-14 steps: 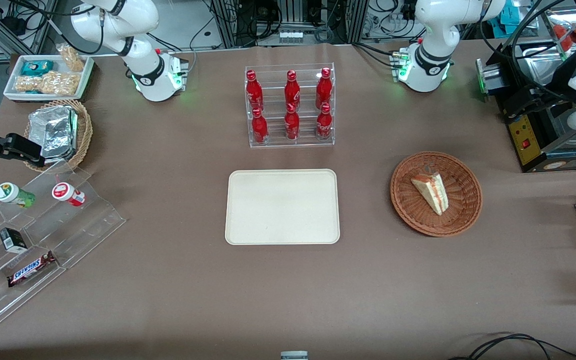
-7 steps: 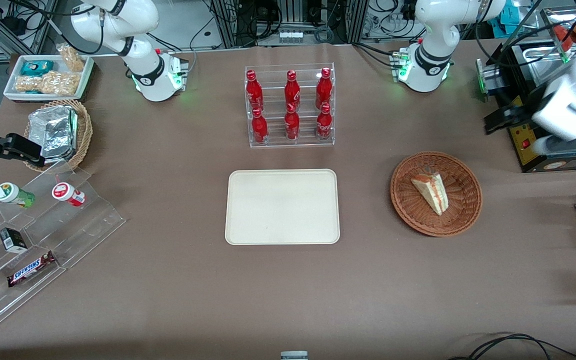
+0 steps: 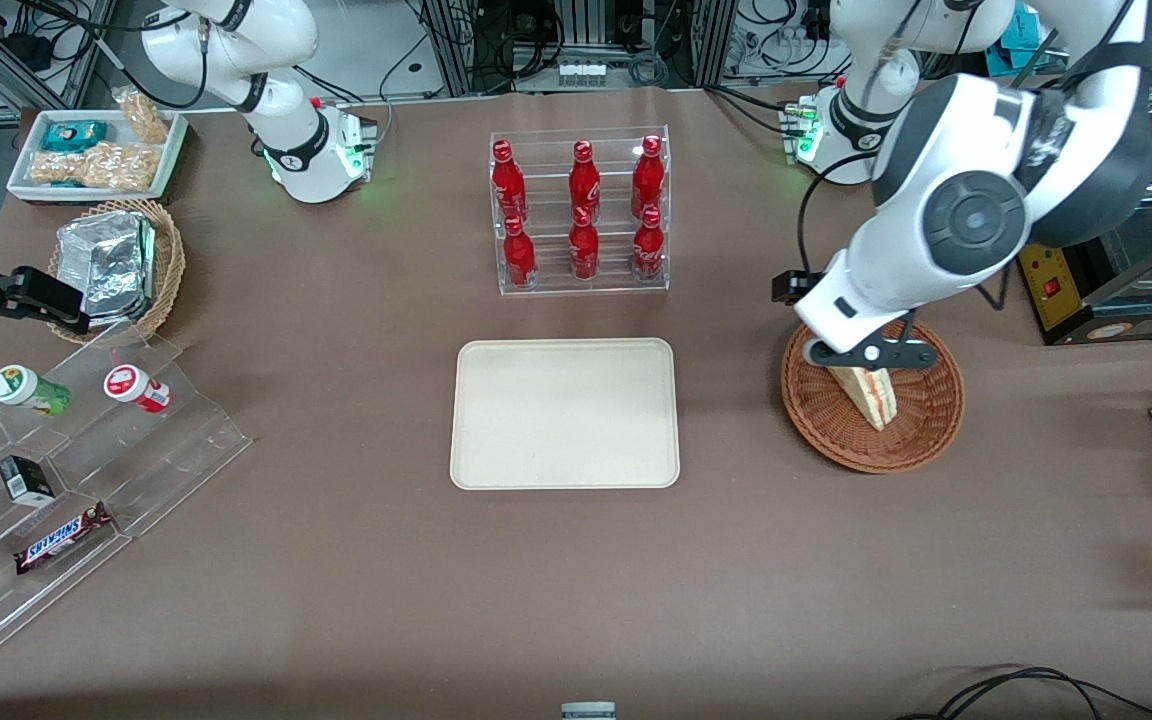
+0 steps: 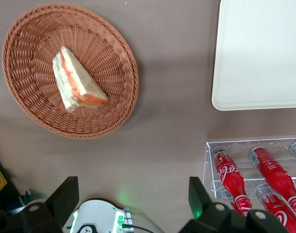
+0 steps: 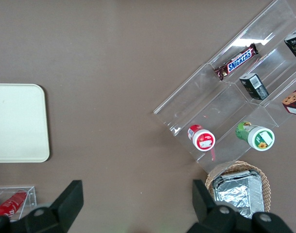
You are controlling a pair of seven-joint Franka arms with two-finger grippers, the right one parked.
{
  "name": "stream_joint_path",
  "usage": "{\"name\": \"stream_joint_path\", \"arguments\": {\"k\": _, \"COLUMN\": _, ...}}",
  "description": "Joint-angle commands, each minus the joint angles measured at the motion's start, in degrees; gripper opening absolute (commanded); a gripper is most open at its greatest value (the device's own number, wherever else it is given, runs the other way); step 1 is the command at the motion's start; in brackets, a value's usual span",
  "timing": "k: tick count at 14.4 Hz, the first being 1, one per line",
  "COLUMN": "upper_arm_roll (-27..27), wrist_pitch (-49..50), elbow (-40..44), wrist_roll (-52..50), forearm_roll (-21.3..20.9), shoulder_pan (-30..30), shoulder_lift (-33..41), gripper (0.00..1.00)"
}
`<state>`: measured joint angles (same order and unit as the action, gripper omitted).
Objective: Place sandwich from basket to tray
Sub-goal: 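Lower the left gripper onto the wrapped sandwich and close on it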
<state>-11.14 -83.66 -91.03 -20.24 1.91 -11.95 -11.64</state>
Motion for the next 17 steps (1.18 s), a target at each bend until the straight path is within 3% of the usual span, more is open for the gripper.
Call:
{"name": "stream_joint_path", "arguments": {"k": 1, "upper_arm_roll": 0.77, "wrist_pitch": 1.13, "elbow": -0.81, "wrist_roll": -0.51, "forearm_roll": -0.59, "shoulder_pan": 0.79, "shoulder_lift": 1.44, "gripper": 1.0}}
{"name": "stream_joint_path", "arguments": {"k": 5, "upper_arm_roll": 3.56, "wrist_pitch": 0.61, "elbow": -5.63, "wrist_roll": -4.43, "forearm_roll": -1.03, "shoulder_pan": 1.49, "shoulder_lift": 1.45, "gripper": 1.0}}
{"name": "stream_joint_path", "arguments": {"k": 7, "upper_arm_roll": 4.98, "wrist_pitch": -3.94, "elbow": -10.1, "wrist_roll": -9.01, "forearm_roll": -4.44, "shoulder_pan": 1.67, "shoulder_lift": 1.36, "gripper": 1.0}}
{"name": "stream_joint_path", "arguments": {"k": 10, "upper_arm_roll": 5.95, "wrist_pitch": -17.37, "elbow": -21.17, "wrist_roll": -15.07, "forearm_roll": -4.9, "shoulder_pan": 4.3, "shoulder_lift": 2.49, "gripper": 1.0}}
{"name": "stream_joint_path", "arguments": {"k": 14, "upper_arm_roll": 6.22, "wrist_pitch": -38.64, "elbow": -33.05, "wrist_roll": -32.21, "forearm_roll": -4.81, "shoulder_pan": 4.57, "shoulder_lift": 1.1, "gripper": 1.0}}
{"name": "stream_joint_path", "arguments": {"k": 17, "upper_arm_roll": 6.83, "wrist_pitch": -42.55, "elbow": -35.53, "wrist_roll": -33.2, "forearm_roll": -4.98, "shoulder_pan": 4.92, "shoulder_lift": 0.13, "gripper": 1.0}}
